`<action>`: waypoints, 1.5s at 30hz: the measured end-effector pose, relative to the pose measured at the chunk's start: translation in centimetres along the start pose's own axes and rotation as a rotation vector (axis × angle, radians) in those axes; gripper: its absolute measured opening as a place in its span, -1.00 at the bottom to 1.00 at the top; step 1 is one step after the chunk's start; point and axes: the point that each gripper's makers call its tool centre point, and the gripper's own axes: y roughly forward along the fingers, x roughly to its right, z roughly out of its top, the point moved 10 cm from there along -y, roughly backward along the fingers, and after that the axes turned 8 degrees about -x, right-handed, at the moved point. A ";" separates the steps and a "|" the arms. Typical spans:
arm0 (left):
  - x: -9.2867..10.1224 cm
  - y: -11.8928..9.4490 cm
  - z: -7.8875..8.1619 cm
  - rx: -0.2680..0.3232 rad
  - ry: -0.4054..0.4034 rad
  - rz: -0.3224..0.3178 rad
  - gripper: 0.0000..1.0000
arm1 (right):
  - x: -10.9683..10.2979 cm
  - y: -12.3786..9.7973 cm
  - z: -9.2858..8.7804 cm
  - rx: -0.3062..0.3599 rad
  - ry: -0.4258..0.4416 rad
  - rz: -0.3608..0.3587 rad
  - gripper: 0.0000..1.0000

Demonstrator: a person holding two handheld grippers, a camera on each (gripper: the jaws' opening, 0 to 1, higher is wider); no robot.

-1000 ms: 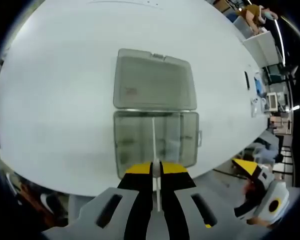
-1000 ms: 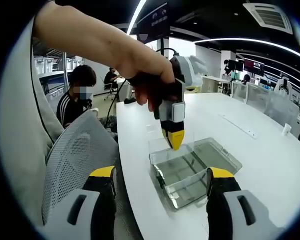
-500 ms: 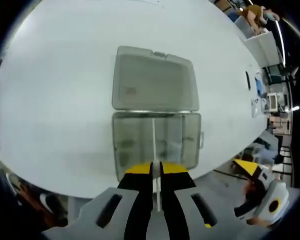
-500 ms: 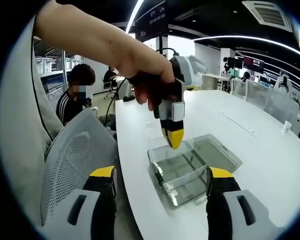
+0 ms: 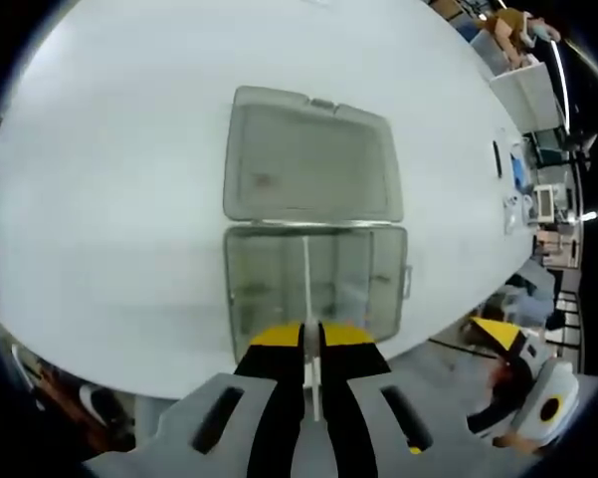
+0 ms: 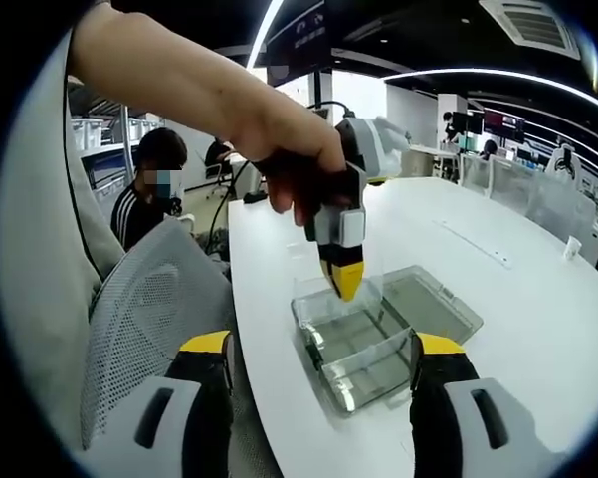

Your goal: Insert the divider into the dual guide fixture by aligning both edges with the guide slots and pushing it downward to the bottom, including one-sided entry, uneven engagement, binding, and posture correction.

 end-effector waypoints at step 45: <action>-0.5 1.1 0.8 -0.020 0.002 0.025 -0.97 | 0.4 0.4 -0.5 0.000 0.027 0.016 0.38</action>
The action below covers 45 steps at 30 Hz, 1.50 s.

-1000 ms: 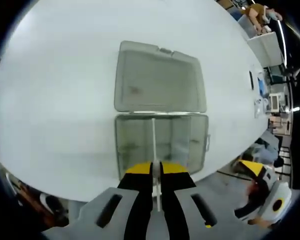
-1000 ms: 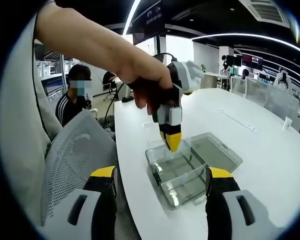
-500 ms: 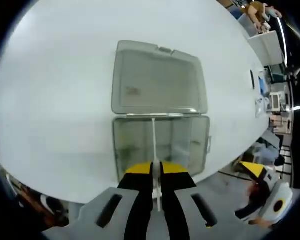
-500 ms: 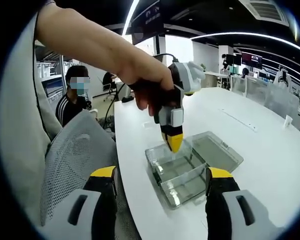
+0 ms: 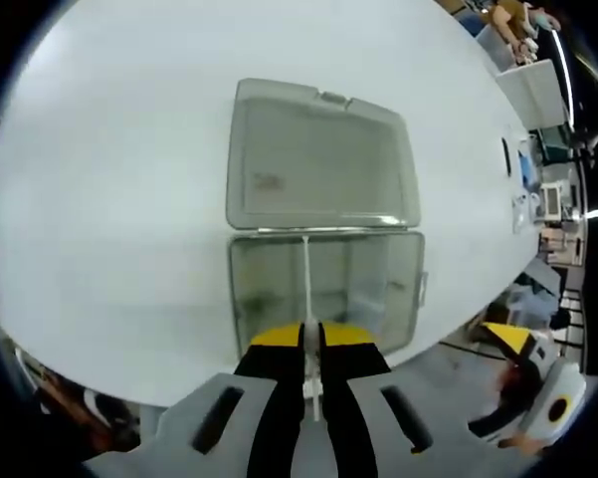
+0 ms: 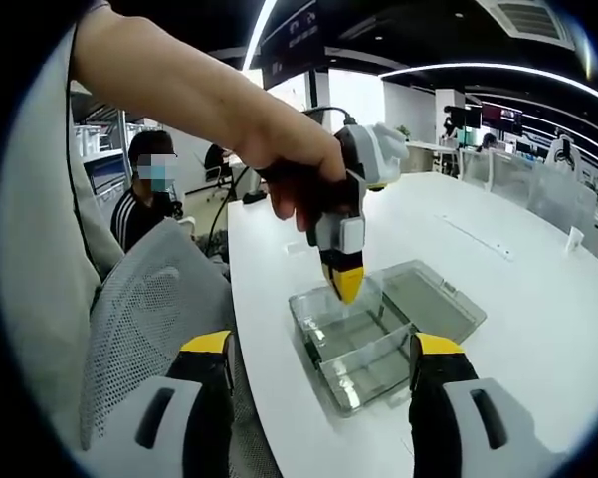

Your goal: Insert the divider into the dual guide fixture by aligning both edges with the guide slots and pushing it downward to the bottom, including one-sided entry, uneven engagement, binding, and posture correction.

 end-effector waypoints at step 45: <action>0.2 0.3 0.2 -0.016 0.020 0.021 -0.97 | 0.1 -0.2 -0.2 0.001 0.015 -0.008 0.37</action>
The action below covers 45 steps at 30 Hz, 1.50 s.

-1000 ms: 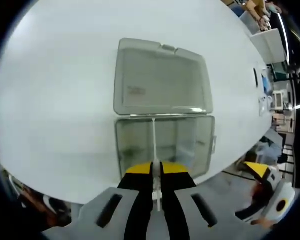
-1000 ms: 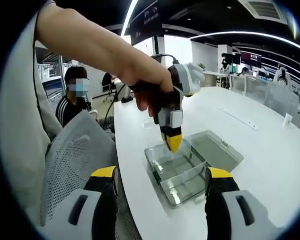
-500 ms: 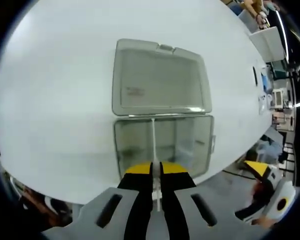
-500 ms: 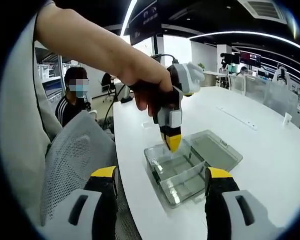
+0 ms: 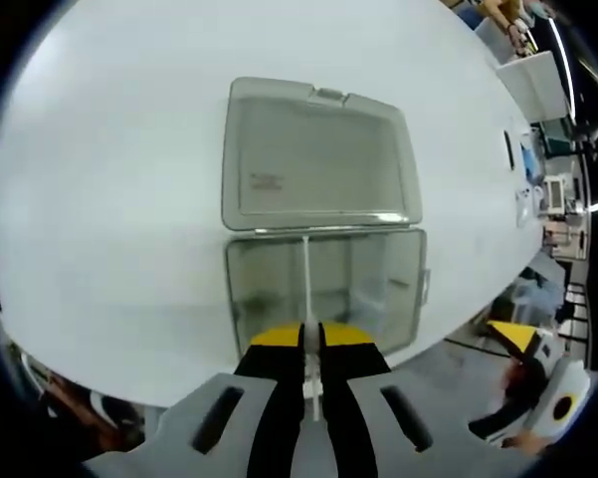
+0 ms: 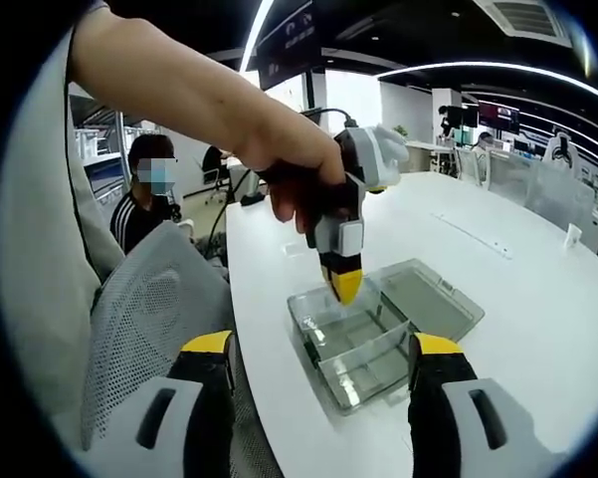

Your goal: Insert the divider into the dual guide fixture by aligning both edges with the guide slots and pushing it downward to the bottom, including one-sided entry, uneven engagement, binding, and posture correction.

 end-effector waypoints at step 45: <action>0.7 0.5 0.1 -0.013 0.035 0.060 -0.97 | 0.1 -0.3 -0.2 0.005 0.011 -0.009 0.36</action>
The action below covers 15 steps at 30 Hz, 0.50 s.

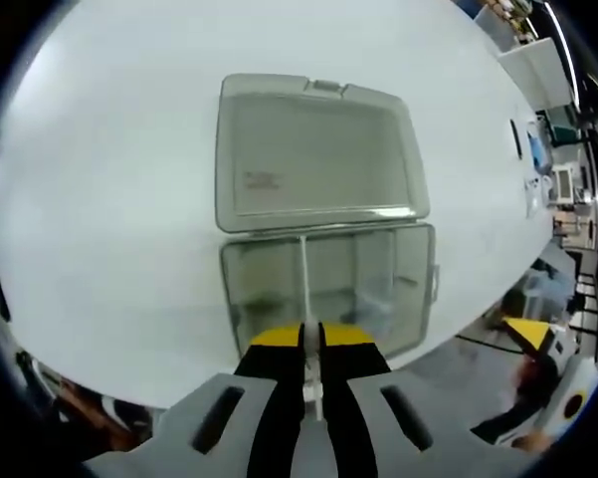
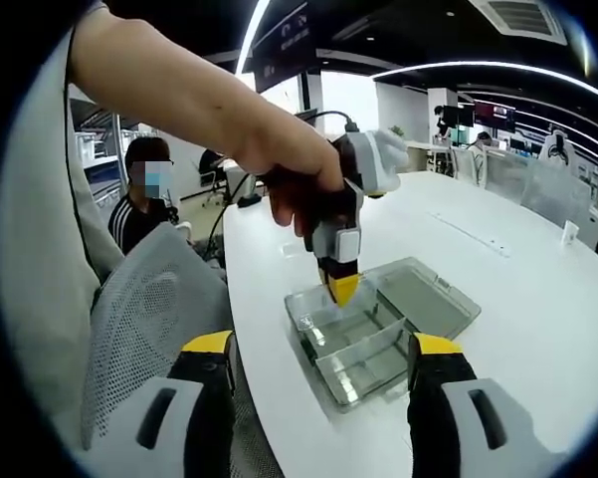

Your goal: Insert the divider into the dual guide fixture by aligning both edges with the guide slots and pushing it downward to the bottom, including one-sided entry, uneven engagement, binding, and posture correction.

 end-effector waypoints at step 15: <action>0.7 -0.1 0.4 -0.032 0.062 0.068 -0.97 | 0.0 0.0 0.1 0.001 0.002 0.000 0.35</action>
